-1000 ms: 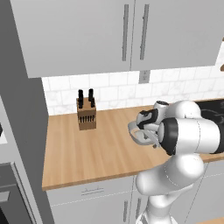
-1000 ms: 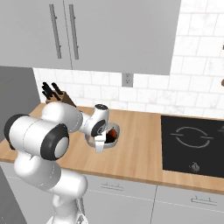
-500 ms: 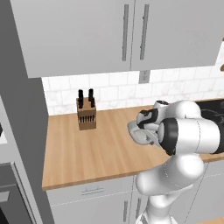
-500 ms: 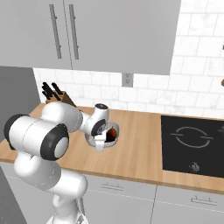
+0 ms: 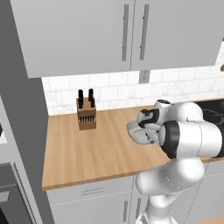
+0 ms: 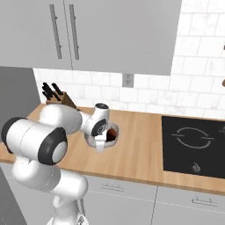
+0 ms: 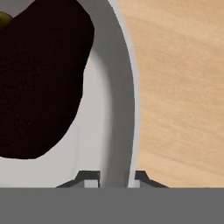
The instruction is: Take the meat container that has the steak and place it on the second highest rack of the freezer. Then take the vegetable container that has the avocado and bell pepper and place it on the highest rack of the freezer.
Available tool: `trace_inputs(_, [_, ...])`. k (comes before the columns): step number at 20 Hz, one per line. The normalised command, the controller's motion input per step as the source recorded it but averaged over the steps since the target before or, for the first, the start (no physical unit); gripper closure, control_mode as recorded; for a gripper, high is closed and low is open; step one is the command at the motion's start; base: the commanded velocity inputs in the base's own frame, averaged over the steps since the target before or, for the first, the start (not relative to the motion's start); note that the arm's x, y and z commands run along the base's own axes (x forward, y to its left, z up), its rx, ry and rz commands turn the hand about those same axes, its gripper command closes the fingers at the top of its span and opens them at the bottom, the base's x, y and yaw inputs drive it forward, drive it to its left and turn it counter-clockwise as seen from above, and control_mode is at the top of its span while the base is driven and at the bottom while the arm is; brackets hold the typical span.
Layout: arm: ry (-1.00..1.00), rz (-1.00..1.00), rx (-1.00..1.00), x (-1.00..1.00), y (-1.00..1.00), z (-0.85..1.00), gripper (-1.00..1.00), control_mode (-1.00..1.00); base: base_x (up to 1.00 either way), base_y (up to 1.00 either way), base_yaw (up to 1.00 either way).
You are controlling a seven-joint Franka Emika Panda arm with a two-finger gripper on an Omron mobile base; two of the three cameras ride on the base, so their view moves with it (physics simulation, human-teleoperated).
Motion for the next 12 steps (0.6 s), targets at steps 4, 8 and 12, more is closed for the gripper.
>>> trace_inputs(4, [-0.10, -0.19, -0.09, -0.06, 0.49, 0.72, 1.00, -1.00, 0.00, 0.00, 0.00])
trace_inputs(8, [-0.08, -0.21, -0.10, -0.11, 0.22, 0.74, 1.00, -1.00, 0.00, 0.00, 0.00])
trace_inputs(12, [-0.06, -0.12, -0.01, -0.37, 0.00, 0.60, 1.00, -1.00, 0.00, 0.00, 0.00])
